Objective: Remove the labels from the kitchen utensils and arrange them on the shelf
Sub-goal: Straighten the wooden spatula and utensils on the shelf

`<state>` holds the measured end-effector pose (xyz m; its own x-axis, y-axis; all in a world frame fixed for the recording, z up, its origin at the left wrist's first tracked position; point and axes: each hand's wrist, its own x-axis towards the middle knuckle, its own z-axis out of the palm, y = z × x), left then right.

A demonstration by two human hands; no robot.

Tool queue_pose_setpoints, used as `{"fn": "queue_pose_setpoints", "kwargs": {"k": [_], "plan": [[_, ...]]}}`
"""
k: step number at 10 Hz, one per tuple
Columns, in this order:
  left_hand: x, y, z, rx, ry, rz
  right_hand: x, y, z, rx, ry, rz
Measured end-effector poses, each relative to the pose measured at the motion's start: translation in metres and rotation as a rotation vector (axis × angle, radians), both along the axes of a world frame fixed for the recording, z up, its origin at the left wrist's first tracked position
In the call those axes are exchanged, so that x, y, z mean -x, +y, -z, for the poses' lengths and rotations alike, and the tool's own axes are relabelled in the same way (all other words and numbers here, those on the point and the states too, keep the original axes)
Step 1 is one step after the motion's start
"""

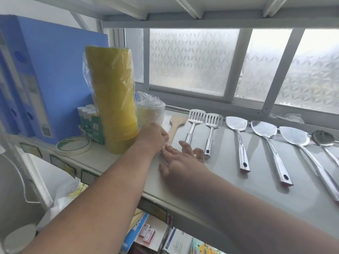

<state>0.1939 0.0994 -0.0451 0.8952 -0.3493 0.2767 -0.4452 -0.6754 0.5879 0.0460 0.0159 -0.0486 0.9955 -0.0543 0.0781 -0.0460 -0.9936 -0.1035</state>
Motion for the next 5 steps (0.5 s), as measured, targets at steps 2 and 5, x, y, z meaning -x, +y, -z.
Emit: {"fn": "queue_pose_setpoints", "kwargs": {"k": [2,5], "plan": [[-0.001,-0.001,0.002,0.023,-0.012,0.002,0.0,0.0,0.001,0.009,-0.006,-0.003],[0.008,0.001,-0.007,0.07,0.09,0.034,0.01,0.002,-0.005,-0.096,-0.095,0.019]]}}
